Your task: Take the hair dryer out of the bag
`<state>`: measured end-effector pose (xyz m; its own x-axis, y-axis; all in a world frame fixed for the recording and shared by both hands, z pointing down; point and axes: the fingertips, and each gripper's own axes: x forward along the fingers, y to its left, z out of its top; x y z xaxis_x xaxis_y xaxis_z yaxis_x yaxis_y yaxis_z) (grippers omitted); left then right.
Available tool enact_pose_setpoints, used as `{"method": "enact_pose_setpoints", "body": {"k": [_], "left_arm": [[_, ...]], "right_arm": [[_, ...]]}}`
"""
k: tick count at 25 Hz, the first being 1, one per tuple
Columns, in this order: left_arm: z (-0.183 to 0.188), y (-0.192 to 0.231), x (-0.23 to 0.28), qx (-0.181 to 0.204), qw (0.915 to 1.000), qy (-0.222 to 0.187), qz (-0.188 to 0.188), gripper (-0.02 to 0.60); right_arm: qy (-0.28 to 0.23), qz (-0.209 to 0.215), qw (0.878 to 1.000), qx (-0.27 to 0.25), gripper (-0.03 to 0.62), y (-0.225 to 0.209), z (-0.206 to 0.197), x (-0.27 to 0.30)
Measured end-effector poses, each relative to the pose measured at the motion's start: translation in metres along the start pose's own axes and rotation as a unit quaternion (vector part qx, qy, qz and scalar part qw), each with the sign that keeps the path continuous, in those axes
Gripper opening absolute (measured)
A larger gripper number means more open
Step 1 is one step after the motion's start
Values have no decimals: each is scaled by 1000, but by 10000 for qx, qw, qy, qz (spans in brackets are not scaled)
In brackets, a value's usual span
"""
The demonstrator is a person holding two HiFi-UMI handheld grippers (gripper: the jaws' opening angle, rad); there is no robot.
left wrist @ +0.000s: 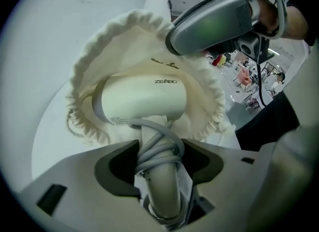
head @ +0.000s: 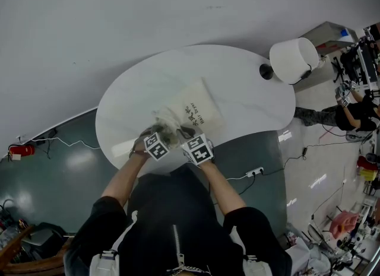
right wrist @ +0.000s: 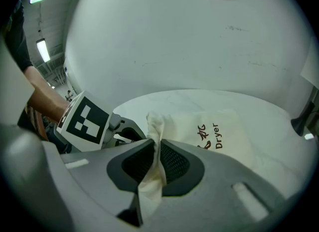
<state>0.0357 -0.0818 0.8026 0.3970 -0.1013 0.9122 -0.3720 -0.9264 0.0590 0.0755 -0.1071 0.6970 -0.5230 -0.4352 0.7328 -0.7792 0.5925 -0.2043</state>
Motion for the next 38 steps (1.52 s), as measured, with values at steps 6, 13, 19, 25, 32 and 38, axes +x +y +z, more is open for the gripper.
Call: {"method": "enact_pose_setpoints", "body": {"k": [6,13,19,25,32,38], "left_arm": [[0,1,1,56,10000,0,10,244],[5,-2,-8,-6,9999,-146,-25,222],[11,-5,-18,12,9997,-244,-32,222],[4,-9,-26,-58,9995,-299,2,222],[-1,-10,-41,-137,9992,-348,127,222],[-19,-15,-49,-288,9986,-423,116,222]], "right_arm": [[19,-10,10000,15,38,-2,-3,4],[55,-35,10000,-30,38,-3,0,3],[49,-69,9999,-73,38,-6,4,4],[75,-94,9999,-97,38,-8,4,6],[110,-90,9999,-96,38,-9,4,7],[163,-102,9998,-105,40,-8,4,10]]}}
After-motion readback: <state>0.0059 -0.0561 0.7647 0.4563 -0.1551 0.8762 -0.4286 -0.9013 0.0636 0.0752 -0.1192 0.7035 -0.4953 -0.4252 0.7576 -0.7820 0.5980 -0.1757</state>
